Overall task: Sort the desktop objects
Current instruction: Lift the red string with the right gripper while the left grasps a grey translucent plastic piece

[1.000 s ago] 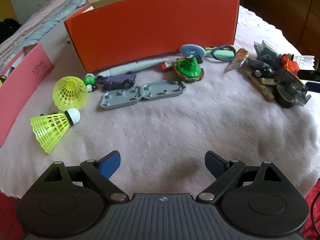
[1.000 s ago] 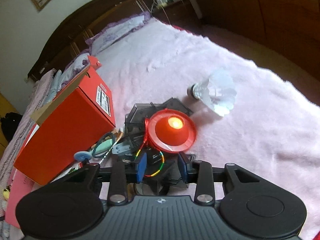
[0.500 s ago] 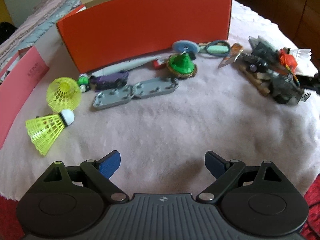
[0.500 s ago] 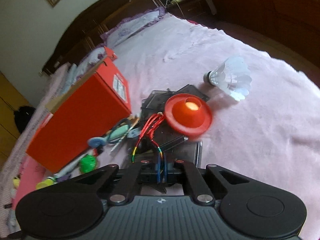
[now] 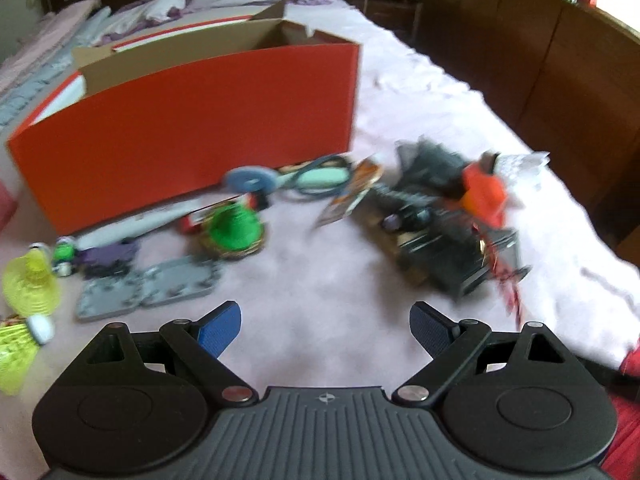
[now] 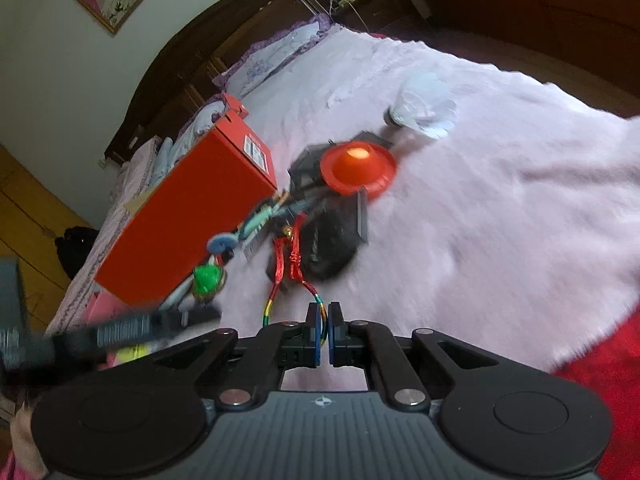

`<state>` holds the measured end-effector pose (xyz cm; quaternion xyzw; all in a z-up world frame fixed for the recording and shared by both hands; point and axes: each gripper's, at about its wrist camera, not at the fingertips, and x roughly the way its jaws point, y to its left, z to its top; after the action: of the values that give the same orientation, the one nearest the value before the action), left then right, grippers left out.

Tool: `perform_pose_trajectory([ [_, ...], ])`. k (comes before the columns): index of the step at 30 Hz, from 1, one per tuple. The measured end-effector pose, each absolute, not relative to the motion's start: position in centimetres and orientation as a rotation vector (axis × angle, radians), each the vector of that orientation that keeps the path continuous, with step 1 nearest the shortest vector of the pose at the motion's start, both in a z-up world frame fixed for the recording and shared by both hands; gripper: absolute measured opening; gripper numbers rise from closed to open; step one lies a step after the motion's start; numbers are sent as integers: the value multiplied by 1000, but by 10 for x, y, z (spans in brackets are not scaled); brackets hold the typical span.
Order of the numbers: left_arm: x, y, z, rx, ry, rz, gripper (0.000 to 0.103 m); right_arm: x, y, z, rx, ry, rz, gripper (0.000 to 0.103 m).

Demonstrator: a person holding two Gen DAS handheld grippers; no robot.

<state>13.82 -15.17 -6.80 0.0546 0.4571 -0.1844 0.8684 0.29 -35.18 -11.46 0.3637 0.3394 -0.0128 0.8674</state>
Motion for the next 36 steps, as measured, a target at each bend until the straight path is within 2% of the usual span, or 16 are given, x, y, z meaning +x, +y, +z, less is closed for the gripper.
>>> perform_pose_trajectory([
  [14, 171, -167, -90, -246, 1086, -423, 93, -17, -327, -135, 676, 795, -12, 4],
  [18, 181, -168, -98, -304, 1138, -423, 90, -17, -324, -140, 676, 798, -12, 5],
  [21, 185, -170, -106, -350, 1179, -430, 81, -18, -325, -140, 685, 795, -10, 5],
  [23, 187, -171, -112, -393, 1203, -444, 65, -18, -326, -140, 686, 794, -9, 5],
  [33, 188, -175, -123, -508, 1240, -450, 61, -16, -326, -141, 679, 790, -8, 5],
  [34, 187, -176, -122, -508, 1233, -460, 51, -16, -326, -141, 680, 789, -8, 5],
  [35, 186, -177, -121, -498, 1223, -474, 35, -16, -326, -141, 680, 788, -7, 5],
  [36, 185, -177, -119, -487, 1212, -486, 32, -16, -326, -141, 680, 788, -7, 5],
])
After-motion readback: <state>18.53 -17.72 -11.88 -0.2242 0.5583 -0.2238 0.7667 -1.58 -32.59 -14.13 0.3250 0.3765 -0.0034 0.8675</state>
